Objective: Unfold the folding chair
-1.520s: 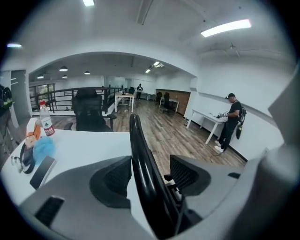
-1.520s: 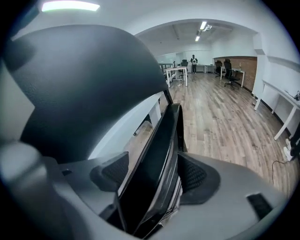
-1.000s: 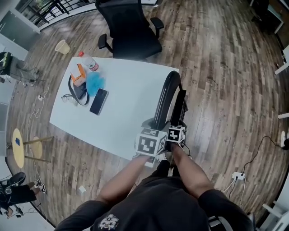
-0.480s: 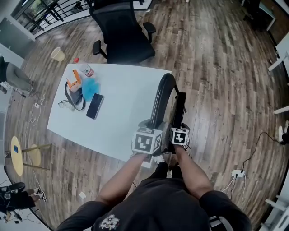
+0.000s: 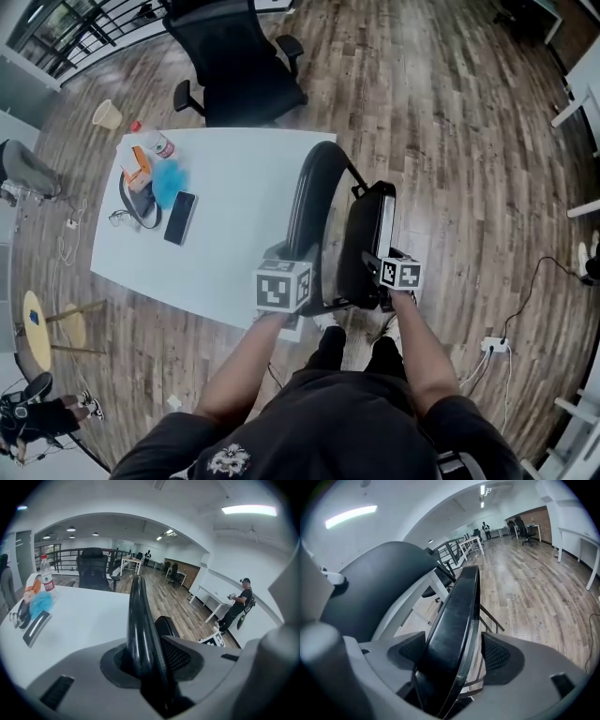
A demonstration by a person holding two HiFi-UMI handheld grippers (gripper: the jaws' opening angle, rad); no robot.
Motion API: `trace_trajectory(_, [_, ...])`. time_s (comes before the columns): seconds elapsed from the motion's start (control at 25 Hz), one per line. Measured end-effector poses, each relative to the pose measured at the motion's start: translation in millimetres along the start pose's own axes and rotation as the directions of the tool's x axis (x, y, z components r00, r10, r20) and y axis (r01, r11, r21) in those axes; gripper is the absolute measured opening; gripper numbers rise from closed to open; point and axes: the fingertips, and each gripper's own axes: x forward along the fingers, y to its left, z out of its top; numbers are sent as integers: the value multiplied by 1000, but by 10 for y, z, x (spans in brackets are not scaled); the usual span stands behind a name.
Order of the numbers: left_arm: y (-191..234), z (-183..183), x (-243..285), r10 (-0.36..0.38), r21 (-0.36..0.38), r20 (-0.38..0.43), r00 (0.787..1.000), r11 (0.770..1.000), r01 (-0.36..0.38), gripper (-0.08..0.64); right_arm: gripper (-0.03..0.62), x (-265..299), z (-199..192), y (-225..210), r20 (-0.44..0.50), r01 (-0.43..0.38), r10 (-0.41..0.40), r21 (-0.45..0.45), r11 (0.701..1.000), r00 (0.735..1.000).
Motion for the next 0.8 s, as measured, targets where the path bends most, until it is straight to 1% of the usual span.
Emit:
trace_trajectory(0.04, [-19,4,14,6,0,-1,1000,1000,-6,117,362,-11,2,-54,-10,-15,15,3,1000,1000])
trace_trajectory(0.16, [-122,-9,73,18,-8,-7,1000,1000,-18,117,365,-77,-30,-241,-25,-52,52,21,998,998])
trace_trajectory(0.24, [-208,-47,134,37,-2,-23,999,999,-37,117,365,-131,-83,-340,-30,-103,104,58,993,994])
trace_trajectory(0.28, [-240,-65,165,48,3,-31,998,999,-48,117,364,-154,-100,-374,-27,-135,138,91,987,990])
trace_trajectory(0.32, [-270,-80,197,58,8,-38,998,998,-58,117,391,-178,-108,-429,-22,-162,166,126,979,986])
trace_trajectory(0.44, [-398,-120,296,71,17,-57,996,997,-70,118,393,-297,-138,-741,-7,-216,222,201,955,975])
trace_trajectory(0.56, [-525,-184,390,85,36,-86,993,996,-83,124,394,-425,-194,-1043,18,-281,287,259,924,958])
trace_trajectory(0.64, [-575,-222,453,96,50,-100,990,995,-92,130,394,-460,-240,-1242,21,-293,299,274,916,954])
trace_trajectory(0.8, [-623,-294,583,108,59,-125,986,993,-101,140,394,-482,-335,-1617,17,-292,300,291,911,954])
